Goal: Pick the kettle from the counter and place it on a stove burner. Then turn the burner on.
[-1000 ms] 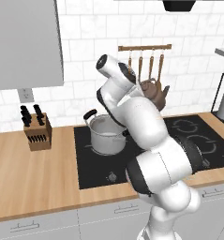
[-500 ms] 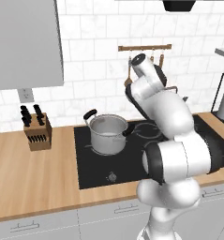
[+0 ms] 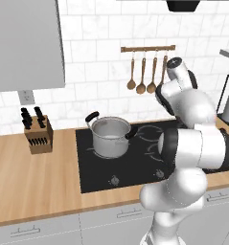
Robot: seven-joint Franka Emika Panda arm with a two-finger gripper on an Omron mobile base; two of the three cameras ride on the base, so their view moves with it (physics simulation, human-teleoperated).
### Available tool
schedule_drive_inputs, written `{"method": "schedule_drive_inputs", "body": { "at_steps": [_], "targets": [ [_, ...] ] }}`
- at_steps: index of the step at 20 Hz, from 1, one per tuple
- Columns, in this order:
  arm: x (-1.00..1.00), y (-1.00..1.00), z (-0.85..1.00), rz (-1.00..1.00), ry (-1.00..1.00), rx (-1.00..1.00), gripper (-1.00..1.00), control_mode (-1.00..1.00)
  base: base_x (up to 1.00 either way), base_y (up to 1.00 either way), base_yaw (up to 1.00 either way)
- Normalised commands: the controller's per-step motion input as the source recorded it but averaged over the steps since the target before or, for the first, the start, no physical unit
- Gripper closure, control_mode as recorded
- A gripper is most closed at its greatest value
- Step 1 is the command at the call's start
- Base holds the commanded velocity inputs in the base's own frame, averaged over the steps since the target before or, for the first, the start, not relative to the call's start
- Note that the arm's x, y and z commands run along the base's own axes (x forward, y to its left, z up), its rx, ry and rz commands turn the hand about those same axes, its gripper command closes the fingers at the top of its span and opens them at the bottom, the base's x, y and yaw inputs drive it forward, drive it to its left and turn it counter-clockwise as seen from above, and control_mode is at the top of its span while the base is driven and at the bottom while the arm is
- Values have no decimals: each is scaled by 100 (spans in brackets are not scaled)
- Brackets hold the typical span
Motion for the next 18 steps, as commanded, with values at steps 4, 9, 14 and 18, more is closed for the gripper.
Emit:
{"method": "schedule_drive_inputs", "body": {
  "at_steps": [4, 9, 14, 18],
  "targets": [
    [14, -100, -38, 0, 0, 11, 100, -100, 0, 0, 0],
    [2, -100, -72, 0, 0, 10, 100, -100, 0, 0, 0],
    [0, -100, -93, 2, 1, 7, 100, -100, 0, 0, 0],
    [0, -94, -93, 0, 0, 4, 100, -100, 0, 0, 0]
  ]
}}
